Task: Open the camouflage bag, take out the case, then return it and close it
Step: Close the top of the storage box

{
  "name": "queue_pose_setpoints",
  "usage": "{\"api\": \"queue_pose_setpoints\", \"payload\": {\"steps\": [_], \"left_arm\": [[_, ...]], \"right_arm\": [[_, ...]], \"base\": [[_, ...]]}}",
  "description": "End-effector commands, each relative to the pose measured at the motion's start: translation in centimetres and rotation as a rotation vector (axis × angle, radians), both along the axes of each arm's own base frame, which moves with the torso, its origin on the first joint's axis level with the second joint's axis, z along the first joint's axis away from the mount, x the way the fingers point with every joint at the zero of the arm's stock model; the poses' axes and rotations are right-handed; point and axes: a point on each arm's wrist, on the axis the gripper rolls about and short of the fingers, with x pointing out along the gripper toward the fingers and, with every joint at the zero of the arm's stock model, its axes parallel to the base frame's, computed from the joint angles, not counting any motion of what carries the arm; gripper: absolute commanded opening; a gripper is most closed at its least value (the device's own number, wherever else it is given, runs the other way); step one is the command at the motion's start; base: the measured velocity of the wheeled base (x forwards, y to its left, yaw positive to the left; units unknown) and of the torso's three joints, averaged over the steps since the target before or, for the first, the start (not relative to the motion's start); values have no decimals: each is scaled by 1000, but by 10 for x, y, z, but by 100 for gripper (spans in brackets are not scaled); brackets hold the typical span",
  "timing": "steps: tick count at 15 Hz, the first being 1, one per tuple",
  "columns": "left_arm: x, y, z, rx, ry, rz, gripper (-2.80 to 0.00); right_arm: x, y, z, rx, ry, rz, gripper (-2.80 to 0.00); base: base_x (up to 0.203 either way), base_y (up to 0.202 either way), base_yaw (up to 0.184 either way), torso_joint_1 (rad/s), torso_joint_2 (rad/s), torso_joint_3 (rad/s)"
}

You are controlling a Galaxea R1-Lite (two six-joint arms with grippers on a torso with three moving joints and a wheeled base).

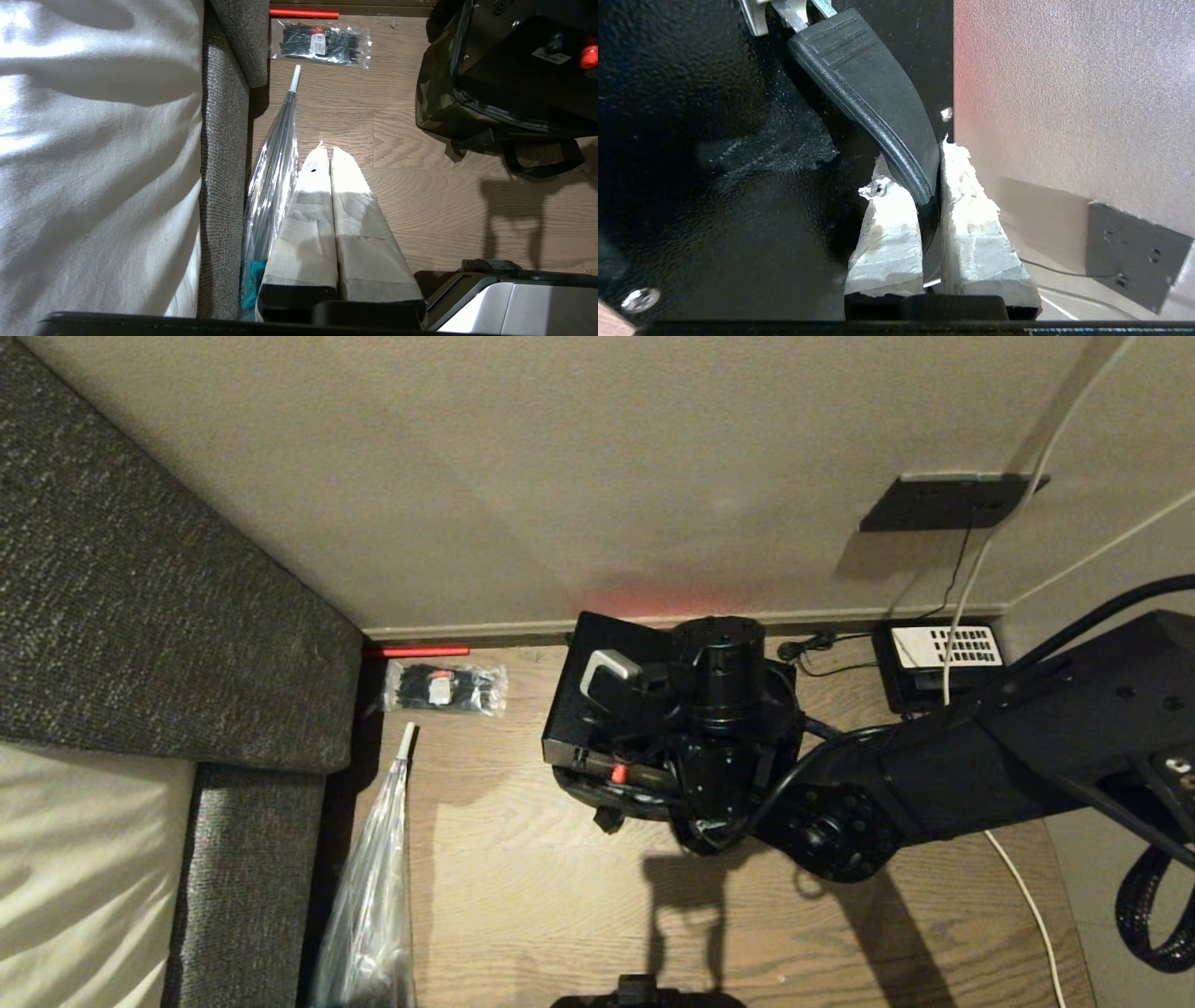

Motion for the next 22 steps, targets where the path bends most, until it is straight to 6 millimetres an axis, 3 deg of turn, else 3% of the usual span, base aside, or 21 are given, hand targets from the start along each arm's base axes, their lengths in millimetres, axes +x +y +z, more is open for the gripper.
{"api": "queue_pose_setpoints", "payload": {"steps": [1, 6, 22], "left_arm": [[0, 0, -1, 0, 3, 0, -280], [0, 0, -1, 0, 3, 0, -280], [0, 0, -1, 0, 3, 0, -280]], "right_arm": [[5, -7, 0, -8, -2, -11, -280], [12, -19, 2, -17, 1, -9, -280], [27, -12, -51, -42, 41, 47, -280]], "base": [[0, 0, 0, 0, 0, 0], [0, 0, 0, 0, 0, 0], [0, 0, 0, 0, 0, 0]]}}
